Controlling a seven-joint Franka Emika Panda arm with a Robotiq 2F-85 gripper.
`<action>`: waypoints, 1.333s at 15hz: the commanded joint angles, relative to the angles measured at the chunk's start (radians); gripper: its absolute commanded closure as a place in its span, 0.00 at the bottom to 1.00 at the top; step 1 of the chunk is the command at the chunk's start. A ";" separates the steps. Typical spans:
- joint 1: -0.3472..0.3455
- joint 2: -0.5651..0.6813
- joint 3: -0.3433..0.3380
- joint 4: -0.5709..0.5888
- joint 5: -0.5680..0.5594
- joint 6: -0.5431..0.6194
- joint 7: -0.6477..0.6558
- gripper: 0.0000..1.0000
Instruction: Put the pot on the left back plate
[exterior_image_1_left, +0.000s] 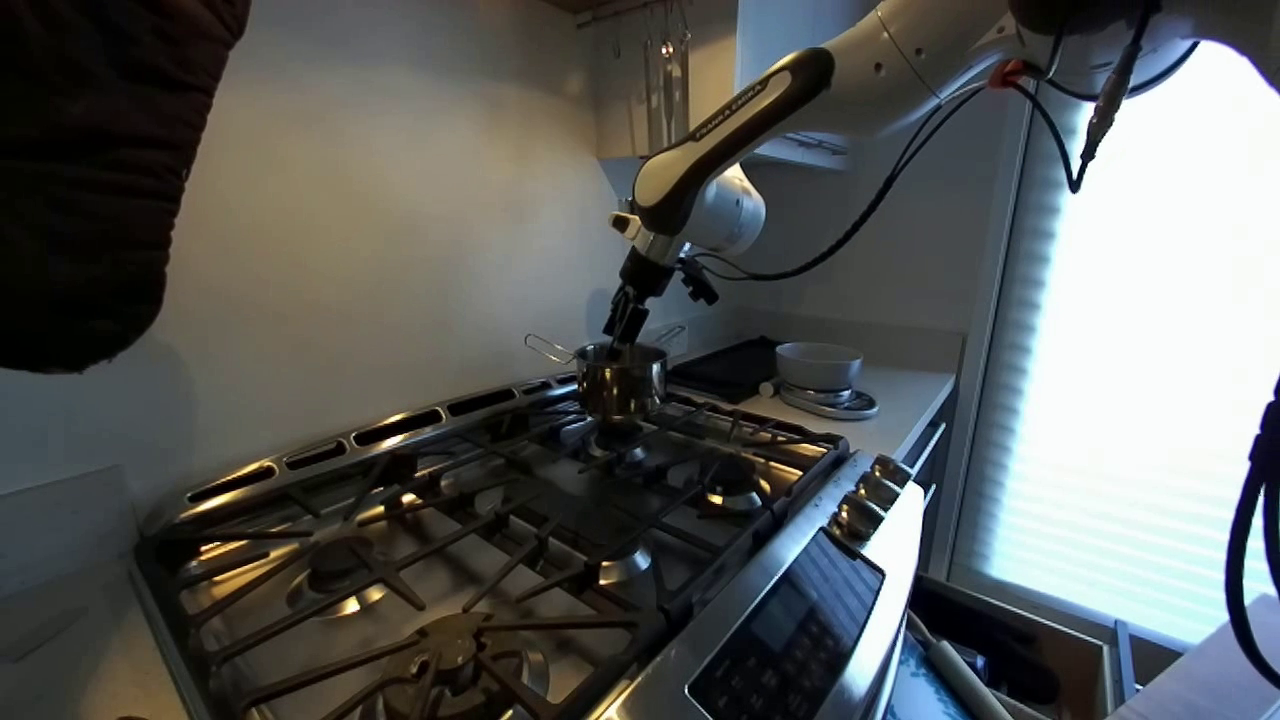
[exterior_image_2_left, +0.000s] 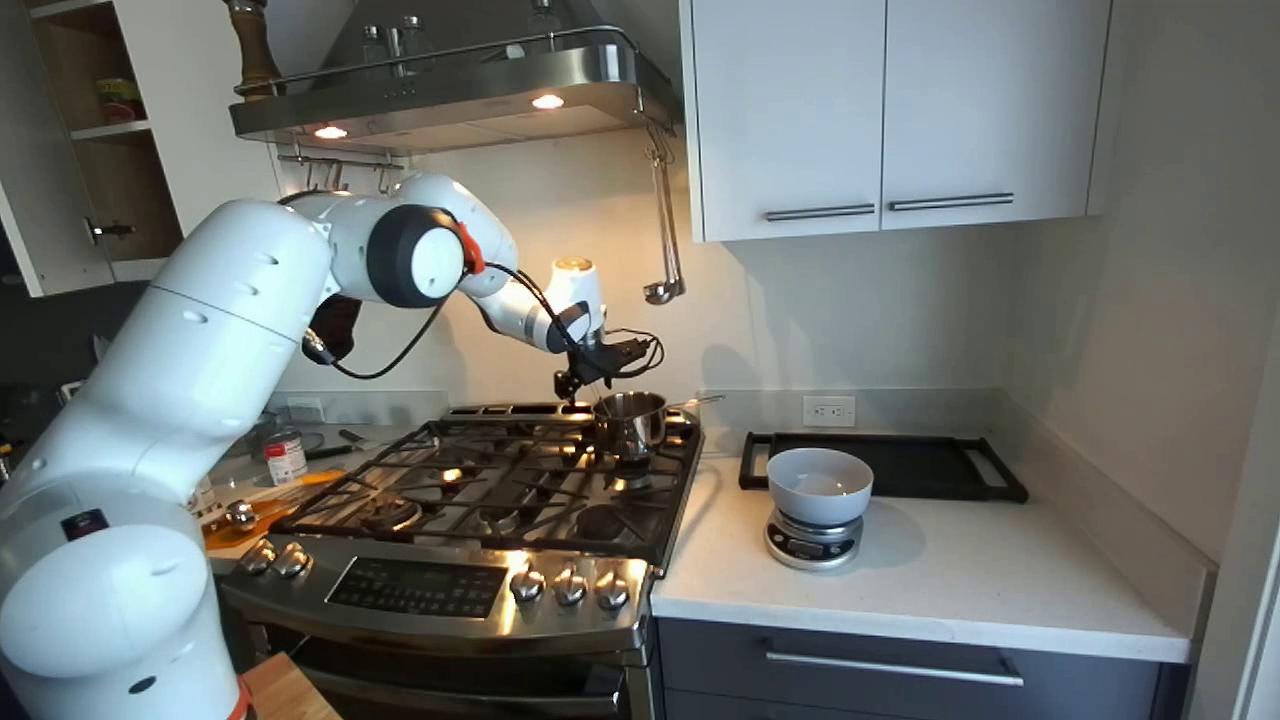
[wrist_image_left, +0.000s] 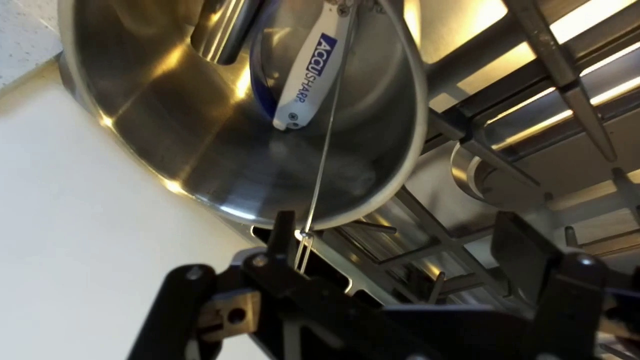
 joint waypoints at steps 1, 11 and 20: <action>-0.021 0.055 0.023 0.054 0.014 -0.049 -0.036 0.00; -0.009 0.127 0.010 0.135 0.001 -0.144 -0.055 0.00; 0.013 0.152 -0.036 0.163 -0.036 -0.166 -0.043 0.64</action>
